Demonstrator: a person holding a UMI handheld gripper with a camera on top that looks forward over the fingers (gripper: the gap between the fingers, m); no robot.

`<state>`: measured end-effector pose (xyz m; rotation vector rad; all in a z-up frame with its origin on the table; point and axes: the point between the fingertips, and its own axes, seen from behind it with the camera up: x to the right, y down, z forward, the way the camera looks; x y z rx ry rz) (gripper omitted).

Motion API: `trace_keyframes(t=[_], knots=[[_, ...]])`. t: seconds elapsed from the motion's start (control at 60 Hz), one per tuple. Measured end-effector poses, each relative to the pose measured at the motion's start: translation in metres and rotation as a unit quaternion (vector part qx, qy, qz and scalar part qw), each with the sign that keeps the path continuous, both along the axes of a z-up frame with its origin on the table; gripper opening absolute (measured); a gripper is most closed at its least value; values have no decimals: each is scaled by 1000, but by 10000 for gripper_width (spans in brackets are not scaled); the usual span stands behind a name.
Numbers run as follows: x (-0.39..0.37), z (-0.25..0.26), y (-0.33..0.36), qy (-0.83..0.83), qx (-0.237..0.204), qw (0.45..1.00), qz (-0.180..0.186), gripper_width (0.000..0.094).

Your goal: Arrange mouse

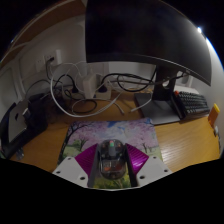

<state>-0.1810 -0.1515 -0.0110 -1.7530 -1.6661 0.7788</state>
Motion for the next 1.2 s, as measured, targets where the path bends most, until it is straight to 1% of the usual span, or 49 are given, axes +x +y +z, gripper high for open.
trace_keyframes(t=[0.017,0.133,0.15,0.167,0.283,0.367,0.45,0.5,0.6,0.733,0.9,1.0,1.133,1.2], knots=[[1,-1,1,-2,0,1000,-2,503],[11,4,8,-17,6,1000,-17,876],[13,8,10,-16,6,1000,-17,844],[16,12,10,-15,6,1000,-17,841],[49,56,12,-9,1,1000,-17,852],[94,87,13,-21,-3,1000,-17,854],[144,114,9,-29,-8,1000,-4,851],[176,128,9,-38,-7,999,-4,852],[234,147,9,-56,-5,998,-3,854],[285,161,8,-66,2,998,-2,852],[307,165,6,-62,1,998,-14,852],[308,167,4,-56,0,998,-13,851],[304,175,8,-40,23,999,-10,851],[304,176,6,-40,27,999,-8,849]])
